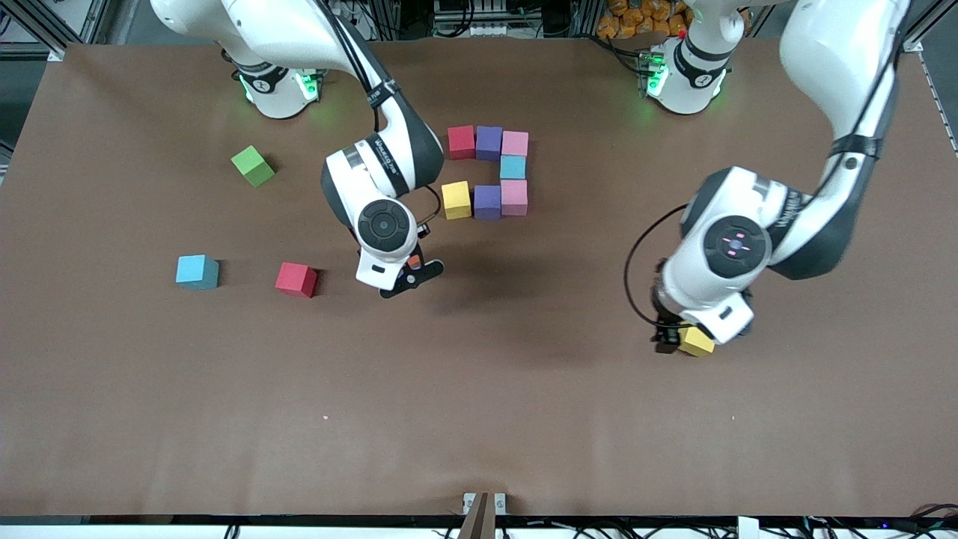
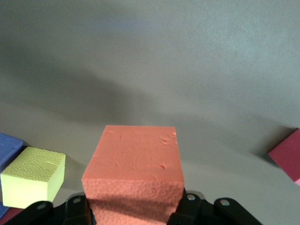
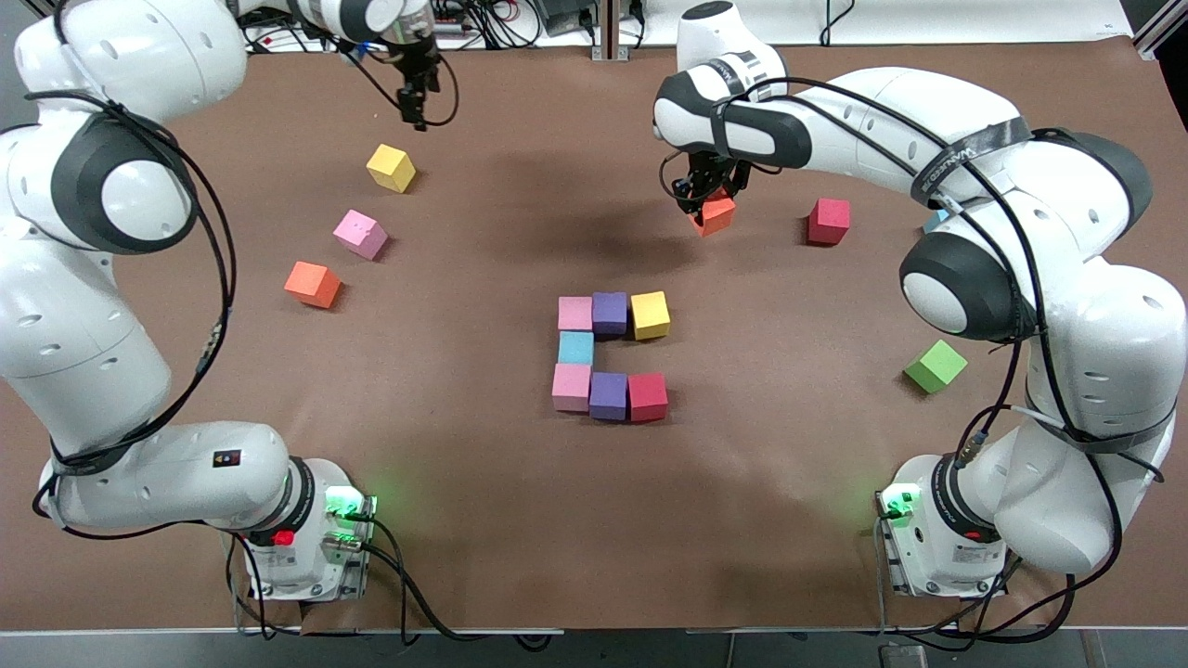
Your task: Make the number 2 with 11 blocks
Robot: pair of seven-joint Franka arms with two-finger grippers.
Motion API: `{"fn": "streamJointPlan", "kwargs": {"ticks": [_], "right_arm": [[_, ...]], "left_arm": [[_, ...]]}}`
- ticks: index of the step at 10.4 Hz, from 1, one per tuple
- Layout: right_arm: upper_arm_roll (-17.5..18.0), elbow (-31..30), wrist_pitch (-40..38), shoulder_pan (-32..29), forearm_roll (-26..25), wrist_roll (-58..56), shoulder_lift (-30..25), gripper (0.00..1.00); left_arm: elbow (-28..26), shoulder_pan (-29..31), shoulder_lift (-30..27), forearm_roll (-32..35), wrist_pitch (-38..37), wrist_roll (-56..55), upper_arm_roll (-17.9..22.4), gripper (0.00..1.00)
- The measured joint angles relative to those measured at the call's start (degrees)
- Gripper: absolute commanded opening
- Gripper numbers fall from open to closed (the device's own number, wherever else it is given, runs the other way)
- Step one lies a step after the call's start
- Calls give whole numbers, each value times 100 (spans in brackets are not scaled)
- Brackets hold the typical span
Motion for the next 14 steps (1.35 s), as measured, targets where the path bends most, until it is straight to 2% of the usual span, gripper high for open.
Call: {"fn": "streamJointPlan", "kwargs": {"ticks": [3, 4, 6, 8, 9, 14], "right_arm": [[7, 213, 3, 17, 619, 819, 151, 0], [14, 340, 5, 27, 706, 1236, 236, 0], [102, 563, 15, 83, 755, 1897, 417, 0], [222, 630, 22, 135, 872, 2193, 538, 0], [260, 643, 54, 190, 918, 2210, 586, 0], [285, 448, 647, 712, 939, 2616, 750, 0]], "left_arm": [[-114, 389, 141, -29, -127, 1160, 59, 100], [-141, 350, 157, -180, -129, 1565, 246, 100], [-177, -4, 138, -876, -131, 2864, 1020, 100], [-223, -482, 152, -1272, -6, 3569, 1812, 100], [-245, -585, 199, -1290, 167, 3595, 1946, 100], [-247, -608, 614, -1290, 999, 3212, 2048, 100]]}}
